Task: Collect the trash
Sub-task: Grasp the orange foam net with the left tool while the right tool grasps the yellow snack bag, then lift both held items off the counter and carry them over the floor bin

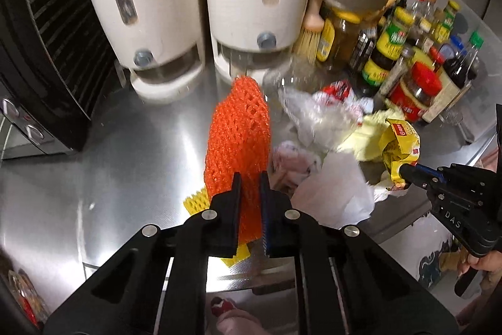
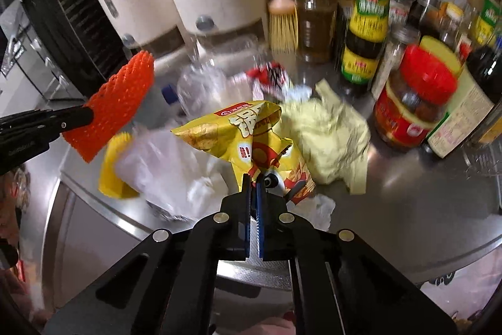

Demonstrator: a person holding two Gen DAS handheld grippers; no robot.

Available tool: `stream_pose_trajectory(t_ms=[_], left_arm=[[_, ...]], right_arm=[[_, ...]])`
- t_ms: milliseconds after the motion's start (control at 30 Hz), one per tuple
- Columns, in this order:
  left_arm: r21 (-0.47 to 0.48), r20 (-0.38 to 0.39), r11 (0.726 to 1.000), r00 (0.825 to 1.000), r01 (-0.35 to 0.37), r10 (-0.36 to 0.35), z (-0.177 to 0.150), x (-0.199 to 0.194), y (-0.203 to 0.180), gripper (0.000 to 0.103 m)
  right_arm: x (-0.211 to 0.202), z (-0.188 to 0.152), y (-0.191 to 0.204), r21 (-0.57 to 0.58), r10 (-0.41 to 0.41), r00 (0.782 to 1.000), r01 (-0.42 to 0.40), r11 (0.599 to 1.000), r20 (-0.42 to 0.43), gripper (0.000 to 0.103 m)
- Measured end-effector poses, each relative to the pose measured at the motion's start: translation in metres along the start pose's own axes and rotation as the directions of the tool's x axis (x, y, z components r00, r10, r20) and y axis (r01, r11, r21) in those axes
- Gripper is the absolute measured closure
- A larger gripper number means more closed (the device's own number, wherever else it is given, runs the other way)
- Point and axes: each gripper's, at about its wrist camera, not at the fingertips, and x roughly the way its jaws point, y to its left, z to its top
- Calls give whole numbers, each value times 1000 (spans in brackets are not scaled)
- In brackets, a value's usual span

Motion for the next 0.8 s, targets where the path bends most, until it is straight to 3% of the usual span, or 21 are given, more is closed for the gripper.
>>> stream_pose_trajectory(t_ms=[233,400,800], left_arm=[[6,103,1000,995,-11,10,-3,-53,-3,93],[-2,134,1000,991,-14,14,-21,-82,-5,94],[-41,110,999,994,6,-2,-92,-120,-6,93]], right_arm=[[-41,6,11,-15,2,997,-1,1000,73,98],[-68,-4,24,-37,7,995,-3,999,102,98],[-105,-58,51,-20,77,993,-76,997,85,98]])
